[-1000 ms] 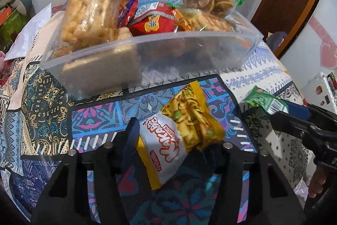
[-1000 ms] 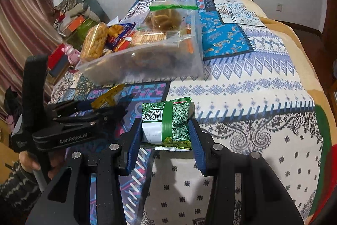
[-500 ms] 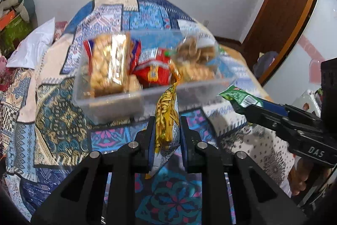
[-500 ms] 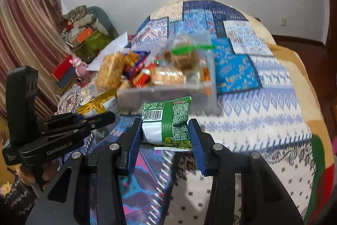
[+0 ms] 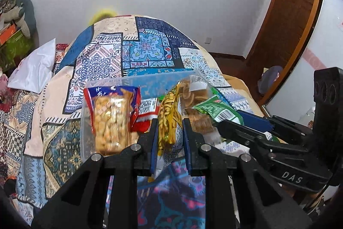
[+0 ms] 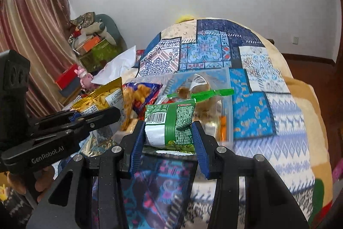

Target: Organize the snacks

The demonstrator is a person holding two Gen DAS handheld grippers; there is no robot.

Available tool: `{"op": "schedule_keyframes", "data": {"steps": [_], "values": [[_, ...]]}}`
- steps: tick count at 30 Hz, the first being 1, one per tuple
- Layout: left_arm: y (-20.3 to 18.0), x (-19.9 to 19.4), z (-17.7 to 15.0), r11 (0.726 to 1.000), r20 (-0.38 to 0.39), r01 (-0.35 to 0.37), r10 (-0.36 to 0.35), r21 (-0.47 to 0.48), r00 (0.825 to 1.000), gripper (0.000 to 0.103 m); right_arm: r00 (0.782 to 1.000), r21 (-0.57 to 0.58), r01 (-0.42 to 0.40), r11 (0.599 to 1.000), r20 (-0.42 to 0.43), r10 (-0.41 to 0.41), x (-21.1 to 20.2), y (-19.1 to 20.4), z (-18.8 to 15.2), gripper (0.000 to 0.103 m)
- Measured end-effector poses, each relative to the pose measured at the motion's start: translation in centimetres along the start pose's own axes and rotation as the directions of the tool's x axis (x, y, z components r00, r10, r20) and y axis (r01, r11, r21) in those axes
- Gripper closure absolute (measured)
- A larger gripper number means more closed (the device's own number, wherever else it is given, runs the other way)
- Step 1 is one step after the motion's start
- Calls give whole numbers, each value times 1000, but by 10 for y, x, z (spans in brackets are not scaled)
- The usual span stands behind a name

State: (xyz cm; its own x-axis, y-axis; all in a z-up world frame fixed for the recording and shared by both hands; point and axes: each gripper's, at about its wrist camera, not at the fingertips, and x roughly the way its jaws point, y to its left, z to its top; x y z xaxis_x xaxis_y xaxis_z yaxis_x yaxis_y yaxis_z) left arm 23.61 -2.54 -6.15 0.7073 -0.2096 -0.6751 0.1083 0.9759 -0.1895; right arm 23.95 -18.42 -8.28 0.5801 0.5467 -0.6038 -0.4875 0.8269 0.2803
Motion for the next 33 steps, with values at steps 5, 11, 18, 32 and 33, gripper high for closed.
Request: {"op": "schedule_keyframes", "data": {"steps": [5, 11, 18, 32, 33], "values": [[2, 30, 6, 999, -23, -37, 37, 4, 999, 83, 1000, 4, 13, 1000, -10, -13, 20, -9, 8, 63], [3, 60, 9, 997, -37, -80, 81, 9, 996, 83, 999, 5, 37, 999, -40, -37, 44, -18, 12, 67], [4, 76, 5, 996, -58, -90, 90, 10, 994, 66, 996, 22, 33, 999, -83, -31, 55, -27, 5, 67], [-5, 17, -5, 1000, -18, -30, 30, 1, 999, 47, 1000, 30, 12, 999, -29, -11, 2, -23, 3, 67], [-7, 4, -6, 999, 7, -31, 31, 7, 999, 47, 1000, 26, 10, 1000, -17, -9, -4, -21, 3, 67]]}}
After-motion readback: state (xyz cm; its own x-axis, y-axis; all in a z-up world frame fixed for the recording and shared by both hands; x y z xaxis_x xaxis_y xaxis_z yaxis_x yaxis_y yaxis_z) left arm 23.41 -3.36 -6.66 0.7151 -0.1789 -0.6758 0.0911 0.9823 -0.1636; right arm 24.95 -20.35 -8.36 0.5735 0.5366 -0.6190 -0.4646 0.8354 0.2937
